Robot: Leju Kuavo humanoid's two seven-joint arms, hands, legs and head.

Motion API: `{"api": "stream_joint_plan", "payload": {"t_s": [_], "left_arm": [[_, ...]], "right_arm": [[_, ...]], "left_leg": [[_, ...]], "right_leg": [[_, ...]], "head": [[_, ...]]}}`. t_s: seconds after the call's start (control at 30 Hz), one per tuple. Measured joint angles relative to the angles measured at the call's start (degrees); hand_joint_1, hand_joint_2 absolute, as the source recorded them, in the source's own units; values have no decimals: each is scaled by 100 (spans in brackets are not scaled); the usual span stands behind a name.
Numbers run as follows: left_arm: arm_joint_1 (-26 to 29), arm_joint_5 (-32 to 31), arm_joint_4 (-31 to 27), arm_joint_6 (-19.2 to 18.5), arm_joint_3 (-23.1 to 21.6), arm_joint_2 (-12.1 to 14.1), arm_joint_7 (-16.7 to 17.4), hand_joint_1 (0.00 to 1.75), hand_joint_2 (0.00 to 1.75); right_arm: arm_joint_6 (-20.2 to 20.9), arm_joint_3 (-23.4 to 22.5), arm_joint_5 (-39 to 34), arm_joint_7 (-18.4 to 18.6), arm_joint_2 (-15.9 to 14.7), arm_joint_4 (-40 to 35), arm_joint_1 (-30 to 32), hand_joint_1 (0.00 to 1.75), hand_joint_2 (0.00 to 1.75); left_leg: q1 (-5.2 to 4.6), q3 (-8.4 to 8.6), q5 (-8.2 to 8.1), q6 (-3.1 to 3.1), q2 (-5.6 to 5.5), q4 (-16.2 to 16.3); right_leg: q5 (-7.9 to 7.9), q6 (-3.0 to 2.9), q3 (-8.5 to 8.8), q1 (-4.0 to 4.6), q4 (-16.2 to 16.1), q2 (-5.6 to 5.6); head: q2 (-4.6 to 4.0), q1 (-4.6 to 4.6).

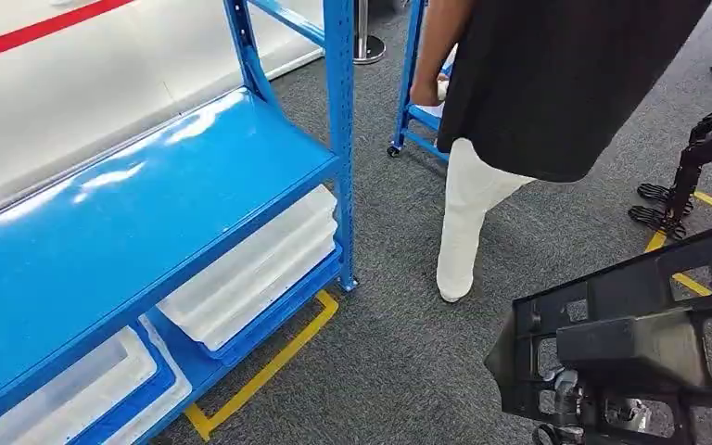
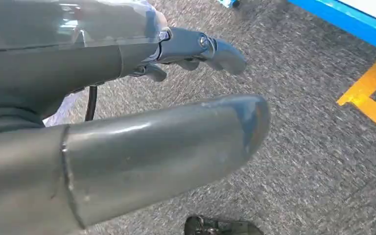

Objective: Take the parts from the cabinet and place them on the table.

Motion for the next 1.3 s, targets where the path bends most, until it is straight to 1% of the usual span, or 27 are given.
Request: {"api": "stream_joint_plan", "payload": {"t_s": [0.03,0.1,0.13,0.2,0.23,0.27,0.33,0.37,0.4,0.53,0.57,0.6,0.63,0.7,0.73,0.8,0.87,0.9,0.93,1.03,1.07,1.1,1.13,1.2,1.23,1.27,1.3], "left_arm": [[-12,9,0,-9,24,2,0,0,0],[-13,44,0,-46,68,31,-13,0,0],[-2,70,0,-79,78,31,-15,0,0],[16,76,0,-105,111,52,-15,0,0],[20,77,0,-105,129,59,-15,0,0],[22,77,0,-105,153,70,-15,0,0],[17,77,0,-105,190,90,-15,0,0],[17,76,0,-105,194,98,-15,0,0],[25,74,0,-107,199,103,-17,0,0],[0,109,0,-122,212,107,-20,0,0],[-9,127,0,-140,221,107,-22,0,0],[-7,131,0,-149,238,107,-31,0,0],[6,133,0,-160,256,109,-33,0,0],[28,136,0,-170,314,118,-33,0,0],[29,133,0,-170,343,133,-35,0,0],[23,127,0,-162,347,142,-44,0,0],[12,87,0,-160,350,142,-61,0,0],[15,72,0,-160,350,142,-70,0,0],[18,61,0,-160,347,142,-74,0,0],[-12,4,0,-173,348,144,-74,0,0],[-22,-13,0,-175,350,142,-74,0,0],[-26,-30,0,-181,347,144,-77,0,0],[-19,-53,0,-186,347,144,-85,0,0],[10,-48,0,-186,347,155,-83,0,0],[22,-48,0,-186,347,166,-83,0,0],[32,-52,0,-186,347,166,-83,0,0],[32,-63,0,-186,347,166,-83,0,0]], "right_arm": [[-17,9,58,0,0,15,-5,175,175],[-61,70,179,-4,7,48,-70,175,175],[-63,116,219,0,7,85,-129,175,175],[-85,184,269,0,7,174,-185,175,175],[-96,197,277,0,7,208,-197,175,175],[-103,208,282,0,7,242,-207,175,175],[-116,240,288,0,7,291,-228,175,175],[-120,254,291,0,7,302,-236,175,175],[-133,262,291,-2,7,313,-251,175,175],[-222,302,291,0,0,369,-280,175,175],[-329,338,291,0,-11,406,-311,175,175],[-435,396,286,0,-24,448,-375,175,175],[-540,464,282,0,-57,501,-465,175,175],[-712,590,275,0,-129,592,-543,175,175],[-802,642,267,0,-159,631,-556,175,175],[-942,732,229,2,-221,704,-602,175,175],[-1027,846,196,2,-291,747,-653,175,175],[-1040,898,192,2,-315,773,-693,175,175],[-1060,944,190,4,-332,791,-735,175,175],[-1093,1042,173,2,-382,859,-766,175,175],[-1113,1076,173,2,-396,876,-778,175,175],[-1130,1115,173,-2,-406,894,-795,175,175],[-1145,1150,170,-2,-422,909,-837,175,175],[-1187,1204,157,-2,-455,938,-870,175,175],[-1187,1213,135,0,-468,949,-868,175,175],[-1185,1222,100,0,-479,962,-867,175,175],[-1180,1231,74,0,-490,968,-861,175,175]], "left_leg": [[2,17,-14,-33,54,2],[41,-124,-311,-63,-365,341],[46,-317,-533,-68,-490,750],[48,-763,-880,-92,-584,1652],[48,-875,-859,-97,-584,1834],[48,-852,-699,-96,-586,1729],[63,-520,-141,-84,-639,902],[77,-315,116,-71,-787,399],[71,-248,29,-56,-1011,244],[54,-217,52,30,-846,155],[96,-200,93,92,-761,102],[87,-195,100,121,-715,88],[70,-200,99,137,-628,89],[46,-202,85,156,-466,96],[41,-201,77,163,-384,97],[39,-176,58,154,-257,97],[39,-114,19,131,-148,97],[30,-96,-1,105,-106,93],[-4,-104,-20,65,-59,115],[-14,-57,-29,-4,127,76],[7,-58,-80,-48,102,97],[34,-97,-191,-63,-232,226],[43,-237,-398,-67,-456,548],[42,-695,-846,-81,-589,1498],[43,-890,-940,-89,-595,1868],[44,-982,-886,-90,-595,1991],[46,-928,-674,-87,-595,1797]], "right_leg": [[27,-50,5,-25,-50,59],[74,-139,35,-70,-113,149],[81,-175,21,-69,-113,194],[77,-185,13,-51,-98,331],[73,-190,13,-49,-82,400],[67,-192,17,-50,-68,471],[51,-170,31,-61,-37,630],[34,-143,30,-67,-5,700],[18,-113,1,-37,33,752],[79,19,-92,-64,36,972],[31,32,-104,-64,96,768],[-95,58,-171,-37,254,459],[-319,86,-349,-51,610,324],[-689,120,-747,-86,1445,268],[-733,133,-884,-102,1719,263],[-422,137,-721,-114,1398,241],[71,86,-169,-100,383,61],[-8,54,-14,-44,101,-220],[0,16,-20,27,29,-280],[10,-41,-77,43,35,-73],[50,-97,-43,-18,-32,2],[67,-125,-33,-19,-60,52],[74,-164,-37,-25,-62,109],[76,-195,-40,-15,-61,254],[76,-196,-40,-9,-54,335],[76,-196,-38,-10,-45,418],[72,-196,-30,-14,-32,507]], "head": [[0,2],[0,0],[0,-4],[0,-2],[0,-2],[0,-2],[0,-2],[0,-2],[0,-2],[0,2],[0,0],[0,15],[0,11],[0,11],[0,11],[0,13],[0,11],[0,11],[0,15],[0,7],[0,4],[0,9],[0,4],[0,4],[0,4],[0,4],[0,2]]}}
